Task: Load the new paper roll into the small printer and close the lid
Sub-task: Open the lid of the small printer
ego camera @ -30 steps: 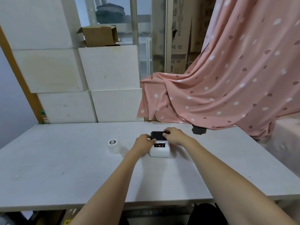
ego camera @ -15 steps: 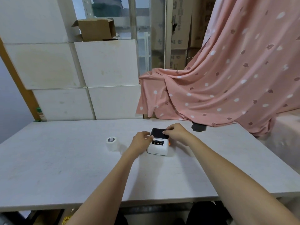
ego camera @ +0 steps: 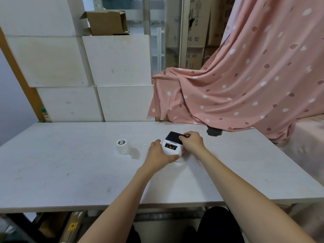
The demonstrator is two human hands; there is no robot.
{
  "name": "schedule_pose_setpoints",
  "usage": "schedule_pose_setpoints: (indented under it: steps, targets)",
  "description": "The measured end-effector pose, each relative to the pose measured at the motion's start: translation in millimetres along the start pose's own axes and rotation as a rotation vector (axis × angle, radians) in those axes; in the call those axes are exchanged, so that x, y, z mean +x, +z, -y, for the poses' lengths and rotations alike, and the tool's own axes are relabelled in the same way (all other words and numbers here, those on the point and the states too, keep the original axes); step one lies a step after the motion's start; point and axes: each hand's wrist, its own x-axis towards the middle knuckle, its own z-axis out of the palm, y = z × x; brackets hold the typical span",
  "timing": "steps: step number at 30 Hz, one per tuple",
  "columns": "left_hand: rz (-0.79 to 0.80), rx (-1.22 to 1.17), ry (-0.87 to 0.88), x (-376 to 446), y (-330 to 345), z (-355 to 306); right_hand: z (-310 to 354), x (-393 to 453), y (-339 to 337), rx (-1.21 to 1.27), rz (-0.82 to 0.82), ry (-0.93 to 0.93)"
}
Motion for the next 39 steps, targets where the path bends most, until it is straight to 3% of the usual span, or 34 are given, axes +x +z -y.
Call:
schedule_pose_setpoints:
  steps: [5,11,19,23,27,39]
  targets:
    - [-0.004,-0.034,0.015,-1,-2,-1,-10,-17,5,0.056,-0.107,0.000]
    - [0.133,-0.111,0.035,3,-19,6,-27,-41,10,0.057,-0.188,-0.085]
    - [0.181,-0.127,0.129,11,-26,12,-37,-72,10,-0.032,-0.009,-0.201]
    - [0.142,-0.200,0.101,7,-21,20,-32,-69,11,0.027,0.072,-0.143]
    - [0.103,-0.199,0.111,4,-19,23,-25,-65,14,0.090,0.074,-0.045]
    - [0.096,-0.138,0.130,7,-17,28,-29,-62,15,0.111,0.059,-0.028]
